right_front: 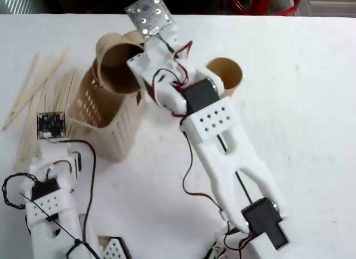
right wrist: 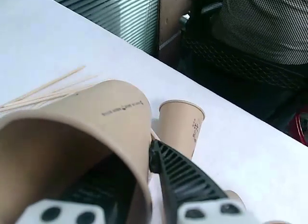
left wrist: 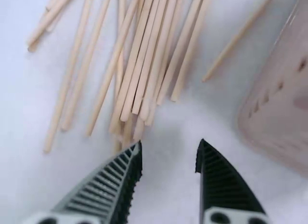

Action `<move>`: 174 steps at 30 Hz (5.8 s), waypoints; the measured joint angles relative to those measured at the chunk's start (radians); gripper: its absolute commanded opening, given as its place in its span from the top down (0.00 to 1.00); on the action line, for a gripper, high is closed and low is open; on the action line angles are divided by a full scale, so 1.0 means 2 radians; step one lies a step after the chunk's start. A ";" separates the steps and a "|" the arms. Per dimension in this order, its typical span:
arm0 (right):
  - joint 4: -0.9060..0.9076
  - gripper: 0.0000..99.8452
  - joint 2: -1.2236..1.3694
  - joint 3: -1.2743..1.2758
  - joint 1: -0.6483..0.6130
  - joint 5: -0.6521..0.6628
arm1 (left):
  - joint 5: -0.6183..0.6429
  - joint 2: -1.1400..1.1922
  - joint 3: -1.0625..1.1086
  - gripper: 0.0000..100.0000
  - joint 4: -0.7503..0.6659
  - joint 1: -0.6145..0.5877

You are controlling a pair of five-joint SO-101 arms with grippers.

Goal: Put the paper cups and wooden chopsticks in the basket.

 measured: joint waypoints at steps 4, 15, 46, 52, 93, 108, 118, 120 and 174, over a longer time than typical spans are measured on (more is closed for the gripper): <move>0.049 0.98 0.004 -0.029 0.015 0.000 | 0.000 0.000 0.000 0.81 0.000 0.000; 0.063 0.94 0.004 -0.035 0.007 0.000 | 0.000 0.000 0.000 0.81 0.000 0.000; 0.027 0.82 0.018 -0.097 -0.030 0.000 | -0.001 0.000 0.000 0.81 0.000 0.008; 0.055 0.82 0.037 -0.103 -0.029 0.000 | -0.001 0.000 0.000 0.81 0.000 0.008; 0.413 0.82 -0.245 -0.129 0.100 0.107 | -0.001 0.000 0.000 0.81 0.000 0.008; 0.175 0.71 0.064 0.032 0.281 0.028 | -0.001 0.000 0.000 0.81 0.000 0.008; 0.209 0.71 0.222 -0.135 0.281 0.004 | -0.001 0.000 0.000 0.81 0.000 0.008; 0.211 0.71 0.248 -0.155 0.280 0.004 | -0.001 0.000 0.000 0.81 0.000 0.008; 0.306 0.98 -0.062 -0.196 -0.016 0.025 | -0.001 0.000 0.000 0.81 0.000 0.008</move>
